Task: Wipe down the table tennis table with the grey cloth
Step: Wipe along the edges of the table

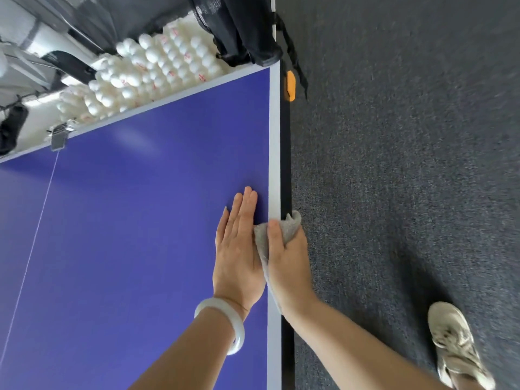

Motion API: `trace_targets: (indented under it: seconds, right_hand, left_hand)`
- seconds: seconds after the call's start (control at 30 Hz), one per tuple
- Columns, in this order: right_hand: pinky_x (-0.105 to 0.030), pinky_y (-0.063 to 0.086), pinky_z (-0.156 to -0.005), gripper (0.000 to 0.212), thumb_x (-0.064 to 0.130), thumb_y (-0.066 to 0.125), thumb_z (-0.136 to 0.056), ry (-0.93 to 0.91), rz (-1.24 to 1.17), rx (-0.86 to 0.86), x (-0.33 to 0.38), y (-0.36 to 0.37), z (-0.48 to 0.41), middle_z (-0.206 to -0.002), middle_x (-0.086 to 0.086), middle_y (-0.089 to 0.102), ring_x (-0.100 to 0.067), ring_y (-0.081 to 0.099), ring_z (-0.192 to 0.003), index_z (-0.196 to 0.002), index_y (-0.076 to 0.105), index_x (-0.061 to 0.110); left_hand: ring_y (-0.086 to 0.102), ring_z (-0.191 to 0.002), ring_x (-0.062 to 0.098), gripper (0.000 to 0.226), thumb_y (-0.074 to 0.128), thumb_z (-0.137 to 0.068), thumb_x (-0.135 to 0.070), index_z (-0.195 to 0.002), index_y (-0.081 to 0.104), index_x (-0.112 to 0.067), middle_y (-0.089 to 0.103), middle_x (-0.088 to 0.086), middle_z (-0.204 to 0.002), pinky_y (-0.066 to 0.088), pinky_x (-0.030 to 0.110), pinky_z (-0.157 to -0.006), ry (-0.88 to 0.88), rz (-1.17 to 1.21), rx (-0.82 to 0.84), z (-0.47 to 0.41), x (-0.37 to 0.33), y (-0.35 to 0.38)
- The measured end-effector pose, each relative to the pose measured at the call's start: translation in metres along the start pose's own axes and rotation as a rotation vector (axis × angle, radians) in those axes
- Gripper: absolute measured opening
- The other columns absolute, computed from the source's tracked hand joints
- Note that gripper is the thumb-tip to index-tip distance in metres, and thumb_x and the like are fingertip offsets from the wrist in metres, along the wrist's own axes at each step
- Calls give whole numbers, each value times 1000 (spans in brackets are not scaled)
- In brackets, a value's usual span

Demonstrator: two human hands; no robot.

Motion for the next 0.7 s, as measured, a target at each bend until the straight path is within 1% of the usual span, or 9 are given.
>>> trace_targets:
  seconds: [0.13, 0.27, 0.3, 0.4, 0.47, 0.5, 0.6, 0.63, 0.7]
  right_hand:
    - [-48, 48, -99, 63, 60, 43, -96, 78, 108, -63, 26, 8, -65, -119, -16, 64, -31, 61, -113, -124, 54, 4]
    - [-37, 46, -100, 66, 62, 43, -96, 113, 50, -3, 39, 8, -95, -127, -8, 61, -23, 58, -117, -134, 50, 8]
    - [-35, 45, -101, 64, 61, 44, -96, 96, 28, 3, 35, 6, -85, -126, -7, 61, -21, 58, -118, -133, 50, 9]
    - [-42, 46, -104, 66, 66, 43, -91, 35, -8, -3, 10, -4, -25, -121, -8, 64, -20, 60, -117, -128, 54, 12]
    - [-41, 47, -103, 70, 70, 43, -86, 36, -27, 42, 0, -7, 3, -119, -5, 65, -16, 61, -114, -126, 54, 13]
    - [-38, 49, -100, 67, 68, 44, -88, 38, -34, 56, 1, -6, 3, -114, -3, 66, -14, 63, -109, -122, 55, 12]
    - [-29, 49, -81, 56, 58, 46, -96, 69, 53, 25, 25, -1, -45, -102, -6, 66, -19, 64, -94, -112, 55, 5]
    - [-30, 47, -81, 57, 59, 45, -97, 91, 90, 17, 38, 3, -67, -104, -5, 65, -20, 63, -96, -114, 55, 6]
    - [-33, 45, -90, 65, 63, 41, -97, 114, 133, 11, 60, 8, -108, -119, -7, 63, -23, 61, -108, -127, 52, 6]
  left_hand:
    - [13, -151, 6, 54, 21, -103, -15, -156, 23, -11, 24, -8, -162, 12, 37, -123, -11, 15, -26, -1, 2, 0]
    - [13, -151, 6, 54, 24, -102, -7, -156, 23, -10, 23, -7, -162, 11, 34, -123, -14, 5, -32, 1, 1, 0]
    - [14, -151, 6, 55, 25, -101, -7, -156, 23, -9, 24, -7, -162, 11, 35, -123, -18, 8, -32, 1, 0, 0]
    - [14, -151, 5, 54, 24, -102, -18, -156, 24, -10, 23, -9, -161, 10, 33, -124, -26, 6, -25, 0, -2, -1]
    - [12, -151, 4, 55, 27, -102, -22, -156, 23, -11, 22, -10, -161, 9, 32, -124, -26, 3, -19, 0, -2, -1]
    - [12, -150, 4, 55, 26, -102, -22, -156, 23, -11, 23, -10, -161, 9, 33, -124, -31, 3, -17, 0, -2, -1]
    - [15, -151, 7, 55, 24, -101, -12, -155, 25, -9, 24, -7, -160, 13, 37, -124, -34, 7, -32, 0, -3, -2]
    - [16, -151, 8, 55, 26, -100, -7, -155, 26, -8, 24, -6, -161, 14, 38, -124, -31, 11, -37, 1, -3, -2]
    - [17, -151, 9, 55, 29, -99, -2, -155, 27, -7, 26, -3, -161, 16, 40, -124, -22, 24, -40, 1, -2, -3]
Point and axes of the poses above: each hand's wrist, its own z-axis away from the middle knuckle, its own y-axis out of the palm, x = y × z, the point moved 5 cm from there along -z, towards the middle knuckle
